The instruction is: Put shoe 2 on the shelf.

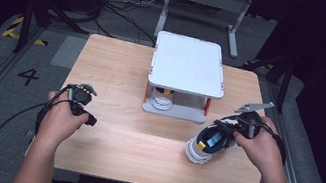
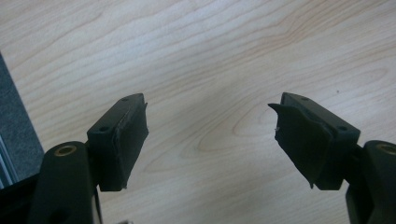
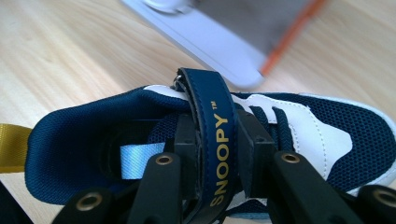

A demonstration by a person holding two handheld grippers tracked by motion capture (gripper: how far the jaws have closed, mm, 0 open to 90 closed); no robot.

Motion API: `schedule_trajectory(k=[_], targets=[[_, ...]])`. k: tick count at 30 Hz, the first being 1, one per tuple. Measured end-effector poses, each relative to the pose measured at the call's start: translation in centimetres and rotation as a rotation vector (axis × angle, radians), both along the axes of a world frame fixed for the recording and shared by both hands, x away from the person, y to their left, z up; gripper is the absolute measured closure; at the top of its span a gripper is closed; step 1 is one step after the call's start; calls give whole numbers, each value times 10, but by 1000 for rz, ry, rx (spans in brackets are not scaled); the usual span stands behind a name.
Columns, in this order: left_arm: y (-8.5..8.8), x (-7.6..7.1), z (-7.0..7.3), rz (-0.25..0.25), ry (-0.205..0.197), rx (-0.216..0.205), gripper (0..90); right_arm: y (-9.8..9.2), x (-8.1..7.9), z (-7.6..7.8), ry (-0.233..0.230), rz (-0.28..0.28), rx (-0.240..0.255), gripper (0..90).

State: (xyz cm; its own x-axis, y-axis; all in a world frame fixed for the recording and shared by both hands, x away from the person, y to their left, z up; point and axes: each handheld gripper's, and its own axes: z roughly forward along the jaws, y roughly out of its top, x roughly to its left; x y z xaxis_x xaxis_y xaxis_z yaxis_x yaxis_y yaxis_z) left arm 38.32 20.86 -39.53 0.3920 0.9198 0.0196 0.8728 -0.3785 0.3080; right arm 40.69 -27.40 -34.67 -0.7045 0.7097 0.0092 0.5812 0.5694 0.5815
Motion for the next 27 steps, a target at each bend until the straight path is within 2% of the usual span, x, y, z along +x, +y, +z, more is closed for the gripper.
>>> schedule_trajectory(k=[6, 10, 14, 18, 19, 22, 23, 27], targets=[[9, -14, -1, 19, -4, -6, 256, 33, 14, 1, -51, 172, -4, 732], [16, -23, -1, 45, -1, -7, 256, 53, 20, -1, -82, 257, -27, 732], [19, -27, -2, 61, -6, 11, 256, 66, 26, -5, -115, 332, -35, 732], [17, -30, -4, 57, -5, 12, 256, 73, 31, -9, -133, 358, -41, 732], [17, -30, -5, 47, -3, 10, 256, 79, 35, -13, -149, 384, -55, 732], [15, -31, -6, 48, -10, 14, 256, 84, 39, -18, -150, 400, -67, 731], [16, -30, -5, 35, -11, 20, 256, 88, 43, -23, -166, 423, -80, 732], [13, -29, -6, 30, -16, 17, 255, 92, 47, -27, -197, 440, -81, 732]])
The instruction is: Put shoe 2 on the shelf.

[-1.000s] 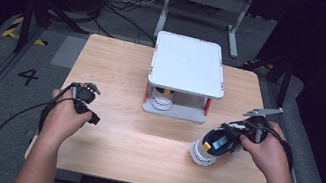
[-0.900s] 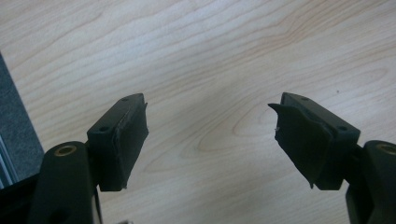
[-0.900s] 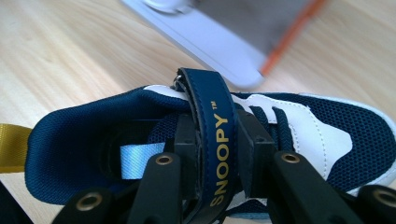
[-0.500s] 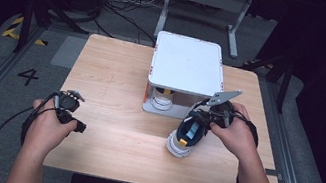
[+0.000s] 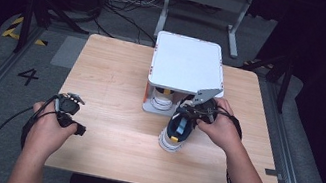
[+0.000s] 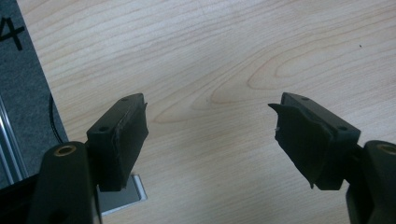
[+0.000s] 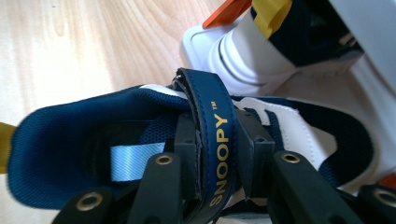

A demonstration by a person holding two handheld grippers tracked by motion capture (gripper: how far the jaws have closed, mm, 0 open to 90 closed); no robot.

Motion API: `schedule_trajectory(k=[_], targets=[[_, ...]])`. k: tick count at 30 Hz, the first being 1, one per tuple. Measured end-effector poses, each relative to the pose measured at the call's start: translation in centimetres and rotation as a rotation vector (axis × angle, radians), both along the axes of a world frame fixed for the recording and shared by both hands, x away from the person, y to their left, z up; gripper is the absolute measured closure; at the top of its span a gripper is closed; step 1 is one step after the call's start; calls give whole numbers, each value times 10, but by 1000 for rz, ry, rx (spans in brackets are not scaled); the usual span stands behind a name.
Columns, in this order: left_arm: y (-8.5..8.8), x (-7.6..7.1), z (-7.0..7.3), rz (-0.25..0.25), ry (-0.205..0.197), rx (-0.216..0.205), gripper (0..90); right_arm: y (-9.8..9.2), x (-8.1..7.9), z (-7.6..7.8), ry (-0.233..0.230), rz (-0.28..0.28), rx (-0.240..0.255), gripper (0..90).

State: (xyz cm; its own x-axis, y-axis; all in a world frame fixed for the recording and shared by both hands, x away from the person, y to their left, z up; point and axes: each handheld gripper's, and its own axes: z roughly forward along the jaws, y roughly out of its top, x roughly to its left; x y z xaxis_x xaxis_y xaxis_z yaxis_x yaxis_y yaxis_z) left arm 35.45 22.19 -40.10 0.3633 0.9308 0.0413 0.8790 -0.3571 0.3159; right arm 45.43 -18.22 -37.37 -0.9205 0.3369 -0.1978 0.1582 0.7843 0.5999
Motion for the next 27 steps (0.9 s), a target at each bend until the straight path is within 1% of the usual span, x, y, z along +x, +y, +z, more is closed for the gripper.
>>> schedule_trajectory(k=[1, 2, 3, 4, 5, 6, 8, 9, 10, 11, 13, 14, 15, 16, 17, 18, 19, 20, 21, 22, 23, 24, 25, 27], targets=[[-1, 0, 0, -1, 2, -2, 253, 2, 1, -2, -24, -1, 6, 733], [-2, 1, -1, -3, -2, -2, 253, 5, 2, -6, -84, 1, 16, 734], [-2, 2, -1, -3, -3, -2, 252, 6, 2, -7, -102, -2, 18, 735], [-2, 2, -1, -3, -3, -2, 251, 6, 2, -7, -102, -2, 18, 735], [-3, 2, -1, -8, 1, -2, 251, 7, 2, -10, -123, -8, 21, 739], [-4, 2, -1, -7, -1, -6, 251, 7, 2, -13, -179, -40, 71, 671], [-4, 3, -1, -17, 0, -5, 250, 6, 2, -12, -180, -45, 67, 658], [-4, 4, -1, -19, 5, -4, 250, 4, 1, -11, -176, -57, 80, 612], [-4, 4, -1, -19, 5, -4, 250, 4, 1, -11, -176, -57, 80, 612], [-5, 4, -1, -14, 3, -6, 250, 2, -2, -8, -160, -68, 102, 593], [-6, 5, 0, -21, -1, -4, 250, 1, -4, -6, -153, -72, 109, 583], [-7, 6, 0, -29, -2, -9, 250, -3, -9, 0, -137, -87, 139, 557], [-7, 6, 0, -29, -2, -9, 250, -3, -9, 0, -137, -87, 139, 557], [-7, 7, 1, -27, -2, -9, 250, -5, -14, 5, -114, -103, 176, 557], [-8, 8, 1, -28, -2, -9, 250, -6, -21, 12, -91, -115, 203, 557], [-8, 8, 1, -31, -1, -9, 250, -5, -27, 16, -67, -116, 219, 557], [-8, 9, 1, -32, -3, -8, 250, -3, -32, 19, -33, -111, 241, 558], [-9, 9, 1, -31, -4, -9, 250, 0, -38, 21, 0, -96, 255, 559], [-9, 10, 1, -34, -3, -12, 250, 5, -45, 21, 47, -74, 261, 559], [-9, 10, 2, -38, -6, -8, 251, 8, -49, 21, 80, -64, 264, 559], [-10, 10, 2, -38, -7, -13, 251, 13, -53, 19, 115, -52, 256, 558], [-10, 10, 2, -39, -8, -14, 250, 17, -56, 17, 136, -40, 236, 558], [-10, 10, 2, -39, -9, -14, 250, 22, -59, 14, 148, -31, 212, 558], [-10, 10, 3, -40, -9, -14, 250, 27, -61, 10, 162, -30, 182, 601]])
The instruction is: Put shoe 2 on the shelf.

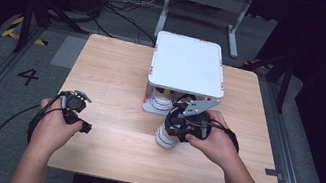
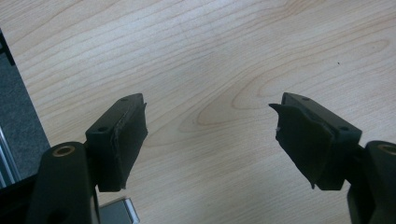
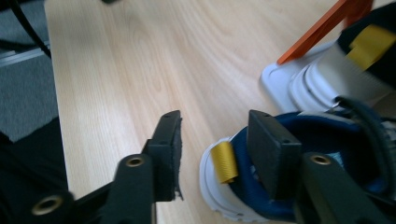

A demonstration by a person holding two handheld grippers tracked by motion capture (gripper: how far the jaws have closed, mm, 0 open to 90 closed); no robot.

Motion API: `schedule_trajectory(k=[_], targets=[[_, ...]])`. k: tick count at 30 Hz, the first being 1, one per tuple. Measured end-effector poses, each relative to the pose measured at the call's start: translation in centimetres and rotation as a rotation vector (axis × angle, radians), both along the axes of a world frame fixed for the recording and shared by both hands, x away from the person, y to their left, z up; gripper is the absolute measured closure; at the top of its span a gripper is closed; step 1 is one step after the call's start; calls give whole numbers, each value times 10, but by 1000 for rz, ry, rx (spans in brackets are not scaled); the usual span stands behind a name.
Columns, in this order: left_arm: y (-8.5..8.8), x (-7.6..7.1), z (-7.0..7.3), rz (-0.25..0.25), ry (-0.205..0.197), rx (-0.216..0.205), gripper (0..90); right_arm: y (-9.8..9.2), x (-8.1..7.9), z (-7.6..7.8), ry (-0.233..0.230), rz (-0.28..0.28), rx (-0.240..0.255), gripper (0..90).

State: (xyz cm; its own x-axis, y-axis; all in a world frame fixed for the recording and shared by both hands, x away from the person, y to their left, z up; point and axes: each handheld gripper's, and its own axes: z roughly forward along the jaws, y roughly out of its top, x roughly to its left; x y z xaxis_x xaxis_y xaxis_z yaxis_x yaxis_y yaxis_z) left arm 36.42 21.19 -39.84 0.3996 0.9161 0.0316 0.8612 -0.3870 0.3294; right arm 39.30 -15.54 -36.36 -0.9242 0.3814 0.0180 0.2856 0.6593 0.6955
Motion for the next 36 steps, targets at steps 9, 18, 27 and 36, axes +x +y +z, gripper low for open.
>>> schedule_trajectory(k=[9, 18, 27, 36], targets=[[0, 1, 0, -7, 1, -1, 250, 1, 0, -5, -34, 8, -112, 890], [-6, 8, 0, -24, 1, 2, 251, -24, -3, 13, -73, -19, -136, 896], [-20, 22, 2, -71, -8, -4, 250, -55, -14, 9, 3, -81, -148, 893], [-33, 35, 4, -115, -6, -7, 247, -56, -28, -4, 56, -125, -89, 720]])
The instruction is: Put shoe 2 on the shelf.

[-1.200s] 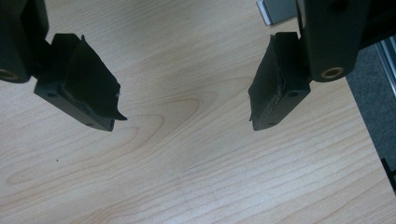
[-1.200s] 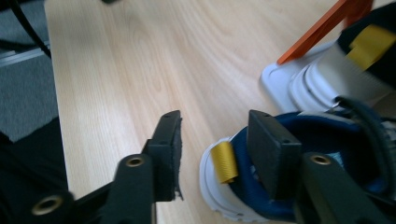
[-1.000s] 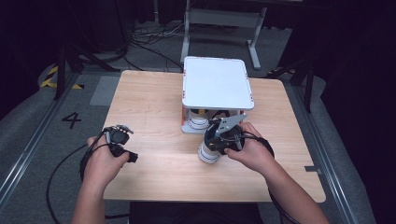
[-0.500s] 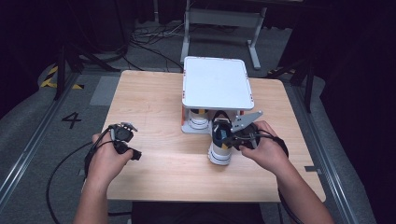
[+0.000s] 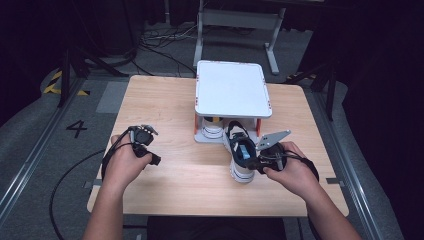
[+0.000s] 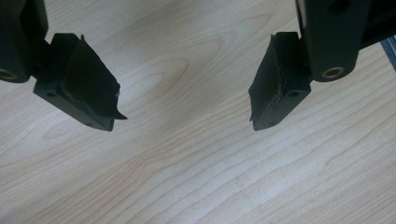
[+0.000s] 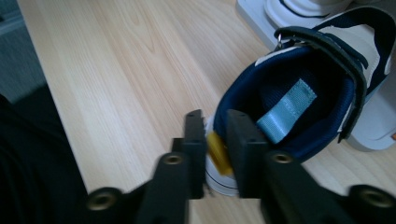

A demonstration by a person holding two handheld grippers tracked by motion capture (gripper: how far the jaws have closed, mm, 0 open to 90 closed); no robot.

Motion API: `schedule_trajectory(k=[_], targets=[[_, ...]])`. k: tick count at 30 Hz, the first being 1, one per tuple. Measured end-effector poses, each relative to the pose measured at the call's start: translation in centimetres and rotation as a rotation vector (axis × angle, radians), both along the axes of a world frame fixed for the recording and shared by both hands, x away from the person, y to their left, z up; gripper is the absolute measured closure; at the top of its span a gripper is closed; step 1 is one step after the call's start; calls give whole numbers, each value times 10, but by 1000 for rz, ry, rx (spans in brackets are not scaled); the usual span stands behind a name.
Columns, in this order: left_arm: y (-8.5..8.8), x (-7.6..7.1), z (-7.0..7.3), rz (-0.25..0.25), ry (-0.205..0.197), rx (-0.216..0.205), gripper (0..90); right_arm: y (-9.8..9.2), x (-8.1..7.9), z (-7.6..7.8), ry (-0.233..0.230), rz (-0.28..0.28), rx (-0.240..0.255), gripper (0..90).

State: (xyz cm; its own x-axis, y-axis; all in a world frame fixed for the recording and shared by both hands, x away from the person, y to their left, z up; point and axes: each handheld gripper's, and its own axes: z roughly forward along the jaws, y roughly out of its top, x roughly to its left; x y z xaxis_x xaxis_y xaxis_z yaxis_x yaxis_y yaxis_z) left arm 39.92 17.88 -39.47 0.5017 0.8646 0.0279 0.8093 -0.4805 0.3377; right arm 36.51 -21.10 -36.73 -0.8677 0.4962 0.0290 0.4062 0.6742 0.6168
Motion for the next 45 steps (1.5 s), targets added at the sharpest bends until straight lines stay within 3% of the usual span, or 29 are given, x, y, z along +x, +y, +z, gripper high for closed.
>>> schedule_trajectory(k=[1, 2, 4, 7, 11, 16, 22, 29, 35, 37, 39, 42, 45], targets=[[0, 0, 0, 0, 0, 0, 247, 0, 0, 0, 0, 0, 0, 720], [-2, 2, 0, -2, 5, 1, 246, -5, -6, 1, 19, -39, -15, 628], [-4, 5, 0, -12, 2, 4, 247, -6, -9, 2, 18, -57, -19, 626], [-8, 8, -1, -23, 7, 5, 247, -10, -23, 3, 73, -136, -42, 726], [-13, 10, -1, -35, 14, 3, 247, -1, -28, -9, 154, -185, -96, 815], [-15, 14, 0, -41, 15, 6, 247, 9, -23, -29, 177, -246, -132, 831], [-19, 17, -1, -52, 18, 2, 247, 17, -19, -45, 198, -245, -130, 900], [-20, 19, -1, -57, 12, 5, 248, 18, -11, -54, 155, -267, -95, 900], [-21, 19, -1, -55, 16, 7, 248, 21, -4, -51, 125, -237, -9, 900], [-22, 18, -1, -55, 21, 2, 247, 22, 1, -53, 84, -237, -26, 900], [-22, 18, -1, -55, 19, -2, 247, 20, 6, -54, 76, -239, -31, 900], [-20, 19, -1, -58, 14, 9, 247, 18, 11, -55, 18, -244, -17, 900], [-18, 18, 0, -51, 13, -4, 248, 12, 9, -48, 27, -257, -9, 900]])
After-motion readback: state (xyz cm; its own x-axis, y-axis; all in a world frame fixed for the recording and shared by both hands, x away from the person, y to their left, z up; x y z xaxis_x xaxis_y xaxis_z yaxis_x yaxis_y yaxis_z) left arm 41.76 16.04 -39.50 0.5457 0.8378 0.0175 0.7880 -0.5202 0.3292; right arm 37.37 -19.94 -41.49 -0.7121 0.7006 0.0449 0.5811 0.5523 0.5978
